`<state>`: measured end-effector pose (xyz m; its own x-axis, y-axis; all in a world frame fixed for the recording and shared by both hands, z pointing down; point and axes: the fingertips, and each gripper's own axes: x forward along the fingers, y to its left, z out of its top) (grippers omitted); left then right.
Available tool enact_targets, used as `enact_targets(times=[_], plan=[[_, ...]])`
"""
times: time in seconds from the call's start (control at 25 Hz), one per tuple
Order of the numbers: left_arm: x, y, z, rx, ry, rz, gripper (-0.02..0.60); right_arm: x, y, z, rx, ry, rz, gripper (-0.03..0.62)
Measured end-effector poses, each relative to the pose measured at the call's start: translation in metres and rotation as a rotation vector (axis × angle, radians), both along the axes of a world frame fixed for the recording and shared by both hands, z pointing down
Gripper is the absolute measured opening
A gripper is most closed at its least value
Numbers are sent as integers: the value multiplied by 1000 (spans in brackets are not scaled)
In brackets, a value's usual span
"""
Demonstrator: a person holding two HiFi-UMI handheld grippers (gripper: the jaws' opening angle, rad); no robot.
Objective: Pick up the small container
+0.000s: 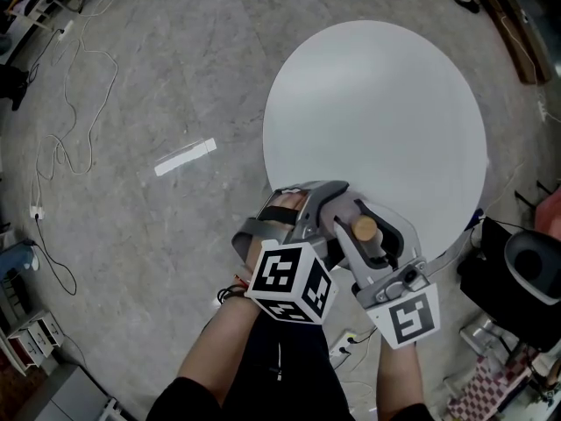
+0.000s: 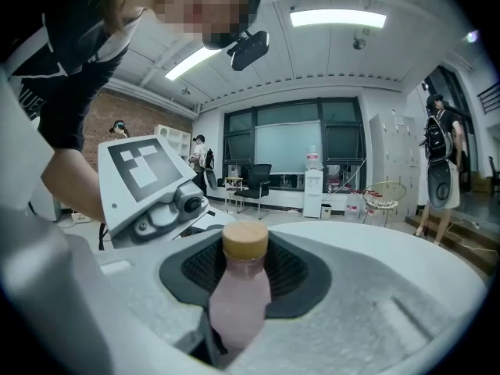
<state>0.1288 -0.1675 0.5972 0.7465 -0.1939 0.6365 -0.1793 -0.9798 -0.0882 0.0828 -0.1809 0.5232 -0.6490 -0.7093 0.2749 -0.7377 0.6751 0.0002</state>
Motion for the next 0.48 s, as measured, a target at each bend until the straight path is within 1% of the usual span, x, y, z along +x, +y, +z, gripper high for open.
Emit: enact_targets(times=[0.24, 0.48], plan=[[-8, -10, -11, -17, 9, -30, 359, -9, -11, -12, -9, 6, -28, 126], [-7, -11, -35, -12, 9, -46, 359, -9, -11, -37, 2, -1, -43, 126]])
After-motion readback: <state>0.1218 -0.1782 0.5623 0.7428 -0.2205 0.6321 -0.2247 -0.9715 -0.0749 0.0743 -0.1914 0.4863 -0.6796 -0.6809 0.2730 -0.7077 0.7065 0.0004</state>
